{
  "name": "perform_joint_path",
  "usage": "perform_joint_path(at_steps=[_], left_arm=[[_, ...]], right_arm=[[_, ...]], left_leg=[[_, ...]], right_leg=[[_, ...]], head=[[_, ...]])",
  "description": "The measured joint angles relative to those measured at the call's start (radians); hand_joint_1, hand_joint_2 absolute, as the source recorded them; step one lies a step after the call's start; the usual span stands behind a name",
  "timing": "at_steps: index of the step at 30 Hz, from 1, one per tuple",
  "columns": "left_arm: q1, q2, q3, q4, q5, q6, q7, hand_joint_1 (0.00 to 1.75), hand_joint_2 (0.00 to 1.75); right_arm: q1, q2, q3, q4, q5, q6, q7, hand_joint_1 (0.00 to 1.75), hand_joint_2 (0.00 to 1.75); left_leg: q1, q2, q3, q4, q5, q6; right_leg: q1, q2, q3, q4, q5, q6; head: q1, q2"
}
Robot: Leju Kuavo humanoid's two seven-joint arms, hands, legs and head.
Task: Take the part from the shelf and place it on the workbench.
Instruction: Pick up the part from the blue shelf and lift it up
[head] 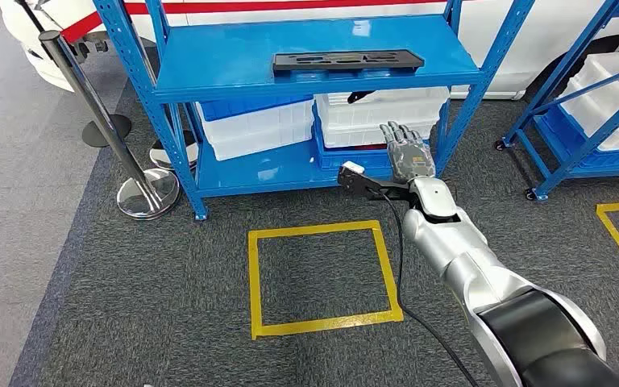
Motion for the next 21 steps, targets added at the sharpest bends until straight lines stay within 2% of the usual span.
perform_joint_path(at_steps=[14,21], left_arm=[[0.0,-0.001,0.001,0.0,0.0,-0.005,0.0,0.0,0.0],[-0.007,-0.001,0.001,0.0,-0.008,0.032,0.006,0.0,0.0]], right_arm=[[0.001,-0.005,0.0,0.003,-0.004,0.002,-0.005,0.0,1.75],[0.001,-0.012,0.0,0.018,-0.018,-0.002,-0.016,0.0,1.75]], left_leg=[[0.0,0.0,0.0,0.0,0.0,0.0],[0.0,0.0,0.0,0.0,0.0,0.0]], right_leg=[[0.0,0.0,0.0,0.0,0.0,0.0],[0.0,0.0,0.0,0.0,0.0,0.0]], head=[[0.0,0.0],[0.0,0.0]])
